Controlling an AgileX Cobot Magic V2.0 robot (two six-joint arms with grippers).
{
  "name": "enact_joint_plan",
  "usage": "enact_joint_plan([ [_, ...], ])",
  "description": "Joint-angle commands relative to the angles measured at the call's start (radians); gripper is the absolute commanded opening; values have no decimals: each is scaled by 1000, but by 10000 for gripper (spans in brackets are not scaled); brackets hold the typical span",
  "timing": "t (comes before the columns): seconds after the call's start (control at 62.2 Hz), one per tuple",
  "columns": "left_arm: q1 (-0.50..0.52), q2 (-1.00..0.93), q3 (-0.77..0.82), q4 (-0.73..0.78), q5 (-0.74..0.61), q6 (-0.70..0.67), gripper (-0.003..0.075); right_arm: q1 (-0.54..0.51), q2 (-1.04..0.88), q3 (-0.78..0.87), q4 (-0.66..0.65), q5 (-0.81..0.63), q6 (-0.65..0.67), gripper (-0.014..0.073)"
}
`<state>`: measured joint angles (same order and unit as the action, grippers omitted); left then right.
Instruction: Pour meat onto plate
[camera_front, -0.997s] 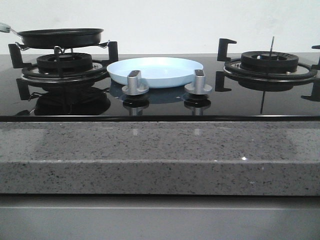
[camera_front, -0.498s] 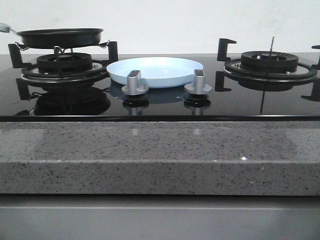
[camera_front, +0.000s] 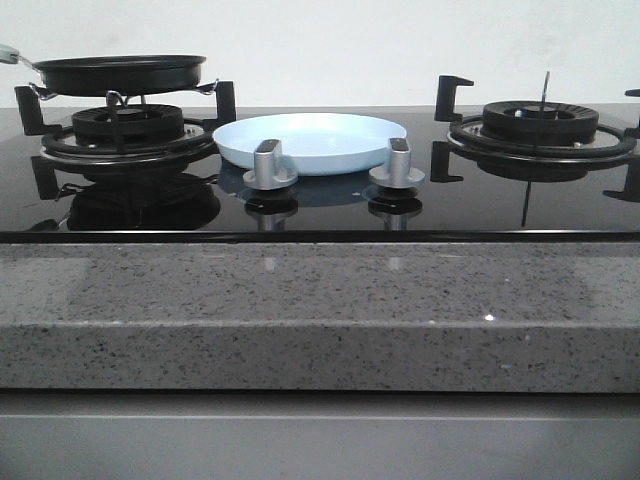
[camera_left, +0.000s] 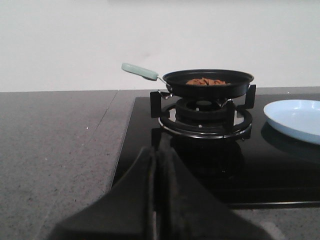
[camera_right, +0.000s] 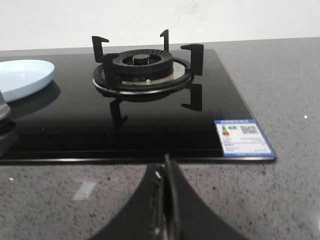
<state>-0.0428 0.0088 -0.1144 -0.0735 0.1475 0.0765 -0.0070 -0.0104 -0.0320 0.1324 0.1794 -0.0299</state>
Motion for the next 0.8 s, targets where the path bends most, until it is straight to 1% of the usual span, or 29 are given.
enact_joint_plan([
  [0.0,-7,69,-100,-11,-27,-9,-20,-6,14,-129,-11,-27,-4,-58],
  [0.129,-7,210,-211,-11,50,-9,-20,-6,106,-264,-11,33,-4,-58],
  [0.305,-7,428,-353,-11,43,-9,-20,-6,278,-418,-11,99,-4,-58],
  [0.402,-7,496,-396,-11,43,-9,-20,-6,338,-463,-11,134,-4,-58],
  [0.546,-7,510,-399,-13,22,-9,-18,-6,349,-465,-11,122,-4,-53],
  [0.595,-7,510,-399,-13,22,-9,-2,-6,349,-465,-11,122,-4,-35],
  [0.627,-7,510,-399,-13,22,-9,26,-6,349,-465,-11,122,-4,-4],
  [0.675,-7,510,-399,-13,22,-9,94,-6,349,-465,-11,122,-4,41],
  [0.691,-7,510,-399,-13,22,-9,119,-6,349,-465,-11,122,-4,69],
  [0.772,-7,510,-399,-13,22,-9,309,-6,349,-465,-11,122,-4,193],
  [0.788,-7,510,-399,-13,22,-9,371,-6,349,-465,-11,122,-4,218],
])
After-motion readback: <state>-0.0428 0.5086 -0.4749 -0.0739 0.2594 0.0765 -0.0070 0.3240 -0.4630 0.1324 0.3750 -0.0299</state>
